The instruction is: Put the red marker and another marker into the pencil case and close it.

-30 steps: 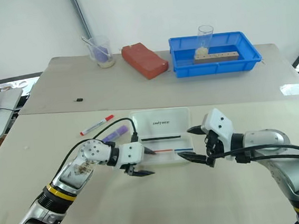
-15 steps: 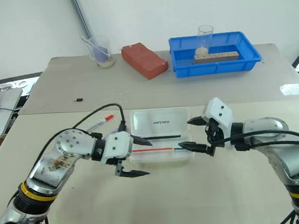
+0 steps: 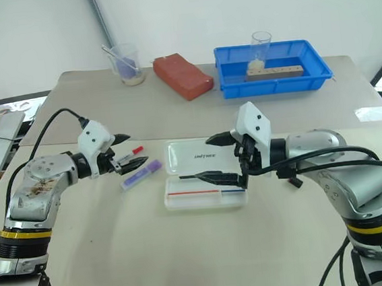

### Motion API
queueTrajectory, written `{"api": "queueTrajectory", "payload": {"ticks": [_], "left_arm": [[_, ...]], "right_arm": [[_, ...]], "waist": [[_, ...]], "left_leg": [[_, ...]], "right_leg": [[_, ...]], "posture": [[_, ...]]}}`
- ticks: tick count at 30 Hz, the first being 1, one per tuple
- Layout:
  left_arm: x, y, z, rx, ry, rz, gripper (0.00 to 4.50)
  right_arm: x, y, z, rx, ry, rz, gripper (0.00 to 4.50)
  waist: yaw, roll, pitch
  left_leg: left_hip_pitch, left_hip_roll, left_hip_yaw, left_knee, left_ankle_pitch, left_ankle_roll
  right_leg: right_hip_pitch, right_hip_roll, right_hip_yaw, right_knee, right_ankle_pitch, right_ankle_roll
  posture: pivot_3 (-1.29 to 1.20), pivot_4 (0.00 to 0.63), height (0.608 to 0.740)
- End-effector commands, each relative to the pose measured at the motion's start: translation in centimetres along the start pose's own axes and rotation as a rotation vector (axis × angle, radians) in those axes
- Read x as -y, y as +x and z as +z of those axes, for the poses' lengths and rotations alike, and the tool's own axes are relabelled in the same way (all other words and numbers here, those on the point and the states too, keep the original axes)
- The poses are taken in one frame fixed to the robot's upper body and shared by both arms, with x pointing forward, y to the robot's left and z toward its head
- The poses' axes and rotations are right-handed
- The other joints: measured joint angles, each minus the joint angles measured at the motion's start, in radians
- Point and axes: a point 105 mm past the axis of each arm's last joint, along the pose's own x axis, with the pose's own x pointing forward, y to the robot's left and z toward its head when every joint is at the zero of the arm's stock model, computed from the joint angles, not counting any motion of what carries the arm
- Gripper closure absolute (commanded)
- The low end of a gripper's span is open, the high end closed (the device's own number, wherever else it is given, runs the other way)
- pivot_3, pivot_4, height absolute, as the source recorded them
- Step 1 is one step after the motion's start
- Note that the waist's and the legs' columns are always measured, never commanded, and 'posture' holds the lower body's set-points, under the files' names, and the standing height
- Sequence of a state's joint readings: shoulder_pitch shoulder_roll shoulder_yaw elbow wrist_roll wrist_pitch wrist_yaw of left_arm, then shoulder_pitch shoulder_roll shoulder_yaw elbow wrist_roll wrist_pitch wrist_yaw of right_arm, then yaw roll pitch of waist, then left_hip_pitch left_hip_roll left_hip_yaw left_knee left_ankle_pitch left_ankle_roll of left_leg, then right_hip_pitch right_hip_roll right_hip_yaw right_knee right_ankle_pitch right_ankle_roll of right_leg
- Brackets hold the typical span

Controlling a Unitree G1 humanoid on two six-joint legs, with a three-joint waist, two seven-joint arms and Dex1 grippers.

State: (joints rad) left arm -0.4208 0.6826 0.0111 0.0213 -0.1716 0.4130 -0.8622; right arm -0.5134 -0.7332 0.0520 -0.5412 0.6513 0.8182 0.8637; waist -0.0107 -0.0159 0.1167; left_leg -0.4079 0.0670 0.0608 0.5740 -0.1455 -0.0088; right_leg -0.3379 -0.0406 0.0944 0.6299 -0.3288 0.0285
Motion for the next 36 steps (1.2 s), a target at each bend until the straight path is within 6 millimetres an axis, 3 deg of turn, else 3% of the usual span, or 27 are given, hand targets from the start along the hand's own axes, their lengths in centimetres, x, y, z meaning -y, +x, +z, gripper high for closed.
{"api": "queueTrajectory", "payload": {"ticks": [1,10,14,17,24,25,26,31,34,36], "left_arm": [[-1.5,-1.0,-0.7,0.006,0.023,0.079,0.06],[-5.0,-0.8,-5.4,-0.072,-0.132,0.240,0.06],[-5.0,-0.3,-7.1,-0.101,-0.204,0.212,0.06],[-4.6,-0.4,-8.1,-0.124,-0.227,0.183,0.79],[-4.5,-1.0,-8.4,-0.125,-0.227,0.161,3.99],[-4.5,-1.1,-8.2,-0.122,-0.225,0.162,4.31],[-4.6,-1.2,-8.1,-0.119,-0.223,0.163,4.30],[-6.7,-2.3,-4.7,-0.029,-0.152,0.237,4.30],[-6.9,-2.8,0.7,0.116,-0.066,0.213,4.30],[-4.9,-2.7,5.0,0.220,0.010,0.110,4.30]], "right_arm": [[-0.3,0.4,1.2,0.027,-0.042,0.018,0.00],[-0.3,1.9,3.1,0.095,-0.066,0.022,0.00],[-0.1,2.3,4.3,0.133,-0.082,0.013,0.00],[0.0,2.4,4.5,0.136,-0.089,0.002,0.00],[0.3,2.2,4.3,0.128,-0.088,-0.018,0.00],[0.3,2.2,4.2,0.126,-0.088,-0.019,0.00],[0.3,2.2,4.2,0.124,-0.088,-0.019,0.00],[1.0,1.2,3.5,0.095,-0.078,-0.053,0.00],[1.5,0.2,2.6,0.056,-0.071,-0.090,0.00],[1.8,-0.7,1.5,0.017,-0.062,-0.116,0.00]], "waist": [[0.003,0.000,0.000],[-0.001,0.000,-0.001],[-0.001,-0.001,-0.001],[-0.001,-0.001,-0.001],[-0.002,-0.001,-0.002],[-0.002,-0.001,-0.002],[-0.002,-0.001,-0.002],[-0.002,-0.001,-0.002],[0.003,-0.002,-0.001],[0.010,-0.002,-0.001]], "left_leg": [[0.000,0.000,0.000,0.000,0.000,0.000],[-0.006,0.000,0.000,0.000,0.000,0.000],[-0.008,0.000,0.001,0.001,0.000,0.000],[-0.007,0.000,0.001,0.001,0.000,0.000],[-0.006,0.001,0.001,0.000,0.000,0.000],[-0.006,0.001,0.001,0.000,0.000,0.000],[-0.006,0.001,0.001,0.001,0.000,0.000],[-0.007,0.001,0.001,0.001,0.000,0.000],[-0.008,0.001,0.001,0.001,0.000,0.000],[-0.008,0.001,0.002,0.001,0.000,0.000]], "right_leg": [[-0.001,0.000,-0.001,0.000,0.000,0.000],[-0.009,0.000,-0.001,0.005,0.001,-0.002],[-0.013,0.001,-0.001,0.011,0.001,-0.002],[-0.014,0.001,-0.001,0.011,0.001,-0.002],[-0.014,0.002,-0.001,0.012,0.001,-0.002],[-0.014,0.002,-0.001,0.012,0.001,-0.002],[-0.014,0.002,-0.001,0.012,0.001,-0.002],[-0.015,0.002,-0.001,0.012,0.001,-0.002],[-0.014,0.001,-0.001,0.012,0.001,-0.002],[-0.014,0.000,-0.002,0.011,0.001,-0.002]], "posture": [[0.00,0.150,0.740],[0.00,0.150,0.740],[0.00,0.150,0.740],[0.00,0.150,0.740],[0.00,0.150,0.740],[0.00,0.150,0.740],[0.00,0.150,0.740],[0.00,0.150,0.740],[0.00,0.150,0.740],[0.00,0.150,0.740]]}}
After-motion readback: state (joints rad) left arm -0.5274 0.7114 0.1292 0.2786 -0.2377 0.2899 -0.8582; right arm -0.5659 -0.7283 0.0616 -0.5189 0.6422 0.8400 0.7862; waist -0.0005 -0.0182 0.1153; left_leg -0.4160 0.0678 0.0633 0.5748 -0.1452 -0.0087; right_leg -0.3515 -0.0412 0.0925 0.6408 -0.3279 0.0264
